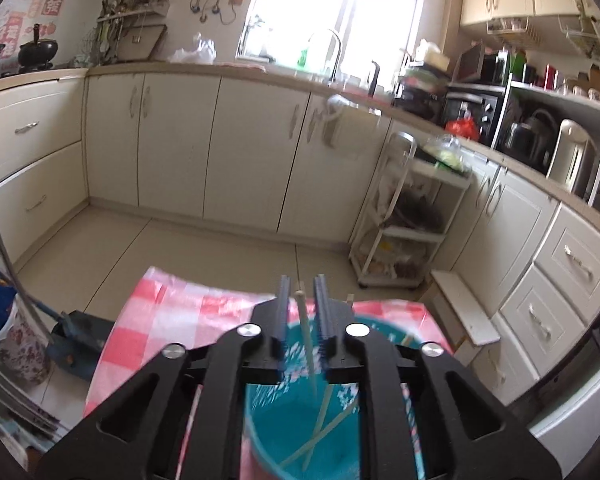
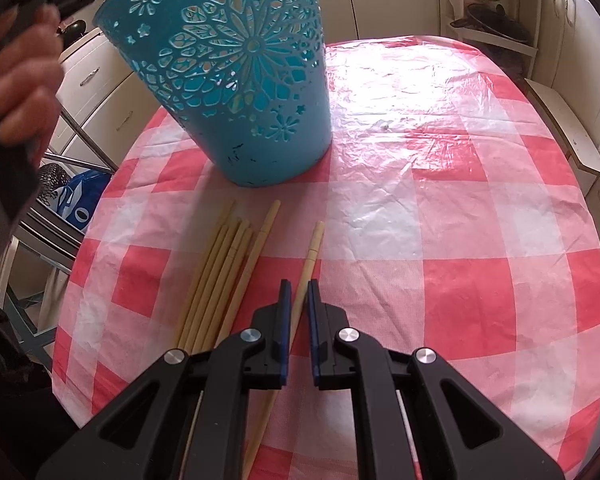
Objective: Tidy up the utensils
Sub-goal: 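Carry the stick over the teal basket and open the left gripper, then grasp a stick with the right gripper and drop it into the basket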
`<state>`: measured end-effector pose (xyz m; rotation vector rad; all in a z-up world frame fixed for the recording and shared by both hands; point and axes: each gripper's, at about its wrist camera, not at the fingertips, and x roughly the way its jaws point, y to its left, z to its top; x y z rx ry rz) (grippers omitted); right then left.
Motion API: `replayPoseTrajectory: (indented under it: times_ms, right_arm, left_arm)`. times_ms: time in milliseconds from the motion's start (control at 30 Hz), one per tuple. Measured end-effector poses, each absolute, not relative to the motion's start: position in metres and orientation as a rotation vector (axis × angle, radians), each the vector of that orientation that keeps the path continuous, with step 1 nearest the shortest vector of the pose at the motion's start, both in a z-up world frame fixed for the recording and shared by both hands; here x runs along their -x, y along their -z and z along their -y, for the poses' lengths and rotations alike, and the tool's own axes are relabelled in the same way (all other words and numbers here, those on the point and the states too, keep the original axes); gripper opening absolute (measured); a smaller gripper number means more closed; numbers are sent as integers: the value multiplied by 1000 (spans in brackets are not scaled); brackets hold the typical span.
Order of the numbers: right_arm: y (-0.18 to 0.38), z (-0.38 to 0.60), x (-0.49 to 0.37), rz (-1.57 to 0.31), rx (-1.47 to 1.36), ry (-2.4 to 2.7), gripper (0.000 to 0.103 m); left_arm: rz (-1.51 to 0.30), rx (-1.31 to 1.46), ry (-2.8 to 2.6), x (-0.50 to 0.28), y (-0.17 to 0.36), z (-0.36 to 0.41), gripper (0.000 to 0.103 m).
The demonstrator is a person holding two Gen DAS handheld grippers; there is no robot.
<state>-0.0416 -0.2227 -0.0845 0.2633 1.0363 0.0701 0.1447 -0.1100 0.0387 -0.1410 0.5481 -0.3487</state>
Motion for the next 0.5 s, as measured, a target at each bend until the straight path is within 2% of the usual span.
replayPoseTrajectory:
  times_ms: [33,67,100,200,333,500]
  right_arm:
    - [84,223,42,-1039,-263,-72,9]
    - [84,224,42,-1040,-266,-71,9]
    - [84,224,42,-1041,-268,-71,9]
    - [84,226,42,-1039,-268,-71,9]
    - [84,224,43,-1032,-257,-65,9]
    - [83,213,46,-1013,-170,-54,8]
  left_arm:
    - [-560,128,345,-139,-37,107,39]
    - [-568,108,328,-131,-37,104,47]
    - [-567,92,313,-122,-37,101,61]
    - [-563,55,287,-96,-37,90,78]
    - [-607,58,256,-68,-31,68,86]
    - [-705,95,235,-56,-10,47,88]
